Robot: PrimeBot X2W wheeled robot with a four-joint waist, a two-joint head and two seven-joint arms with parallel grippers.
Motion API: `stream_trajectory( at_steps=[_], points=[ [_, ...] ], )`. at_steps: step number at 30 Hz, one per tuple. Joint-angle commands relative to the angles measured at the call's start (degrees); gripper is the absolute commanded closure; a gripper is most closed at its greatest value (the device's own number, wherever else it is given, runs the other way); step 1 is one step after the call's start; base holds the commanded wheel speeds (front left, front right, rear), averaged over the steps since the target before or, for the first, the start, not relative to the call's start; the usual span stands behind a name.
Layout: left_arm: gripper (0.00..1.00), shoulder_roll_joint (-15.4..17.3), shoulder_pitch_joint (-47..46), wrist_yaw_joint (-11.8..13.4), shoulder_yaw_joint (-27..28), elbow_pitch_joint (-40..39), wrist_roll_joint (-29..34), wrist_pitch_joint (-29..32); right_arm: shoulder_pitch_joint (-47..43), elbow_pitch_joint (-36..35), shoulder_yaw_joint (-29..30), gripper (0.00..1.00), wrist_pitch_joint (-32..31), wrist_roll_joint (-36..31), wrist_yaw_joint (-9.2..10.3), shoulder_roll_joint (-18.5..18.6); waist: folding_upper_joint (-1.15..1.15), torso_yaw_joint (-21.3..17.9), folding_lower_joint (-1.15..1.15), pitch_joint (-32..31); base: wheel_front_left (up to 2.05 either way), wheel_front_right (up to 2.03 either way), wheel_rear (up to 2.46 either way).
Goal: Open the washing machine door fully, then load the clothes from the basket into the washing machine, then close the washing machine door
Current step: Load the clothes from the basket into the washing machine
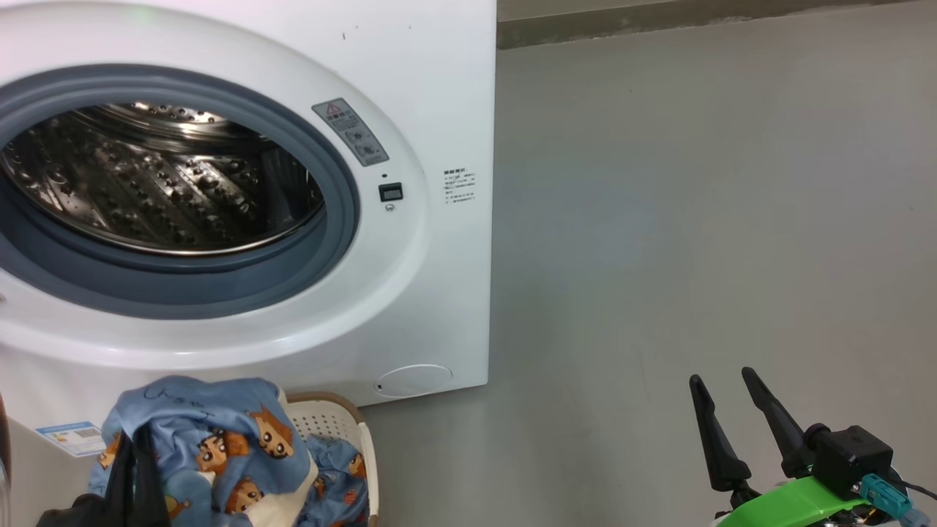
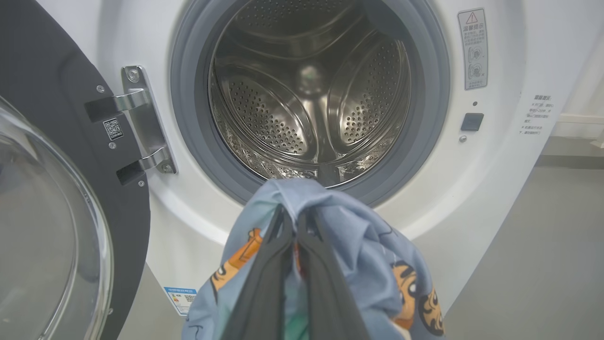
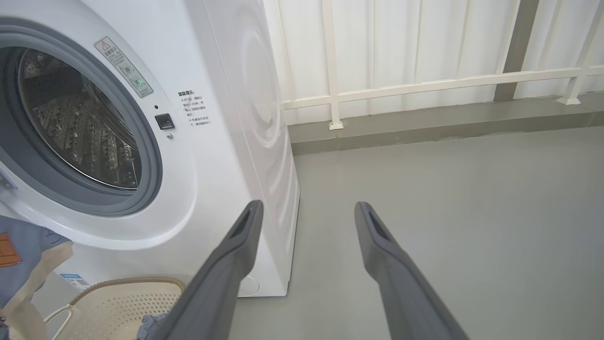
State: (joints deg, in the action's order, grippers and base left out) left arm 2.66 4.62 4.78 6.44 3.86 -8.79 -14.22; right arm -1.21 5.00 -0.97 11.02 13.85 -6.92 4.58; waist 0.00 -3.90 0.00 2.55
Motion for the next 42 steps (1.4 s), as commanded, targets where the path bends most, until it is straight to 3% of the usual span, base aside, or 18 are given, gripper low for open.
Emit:
stream_trajectory(
  at_steps=[1, 21, 30, 42],
  points=[
    [1.0, 0.37, -1.14, -0.04, 1.81, -1.28, 0.33, -0.78, 2.05, -1.29, -1.5, 0.0, 0.47, 0.14, -0.57, 0.67, 0.0, 0.1, 0.0, 0.12, 0.0, 0.0, 0.0],
    [1.0, 0.3, -5.86, -1.21, 2.13, -0.35, 0.5, -0.78, 3.1, -1.58, -1.01, 0.0, 1.12, 0.52, -0.57, 0.33, 0.0, -0.02, 0.0, 5.78, 0.0, 0.0, 0.0],
    [1.0, 2.86, -16.88, -3.11, 2.58, 3.96, 0.58, -0.78, 5.13, -1.53, -1.68, 0.0, 1.59, 0.65, -0.57, 0.09, 0.0, -0.56, 0.0, 10.64, 0.0, 0.0, 0.0],
    [1.0, 9.21, -37.33, -4.75, 2.67, 16.12, 0.26, -0.48, 8.59, -0.84, -2.57, 0.0, 2.4, 1.1, -0.57, 0.07, 0.0, -3.6, 0.0, 18.08, 0.0, 0.0, 0.0]
  ],
)
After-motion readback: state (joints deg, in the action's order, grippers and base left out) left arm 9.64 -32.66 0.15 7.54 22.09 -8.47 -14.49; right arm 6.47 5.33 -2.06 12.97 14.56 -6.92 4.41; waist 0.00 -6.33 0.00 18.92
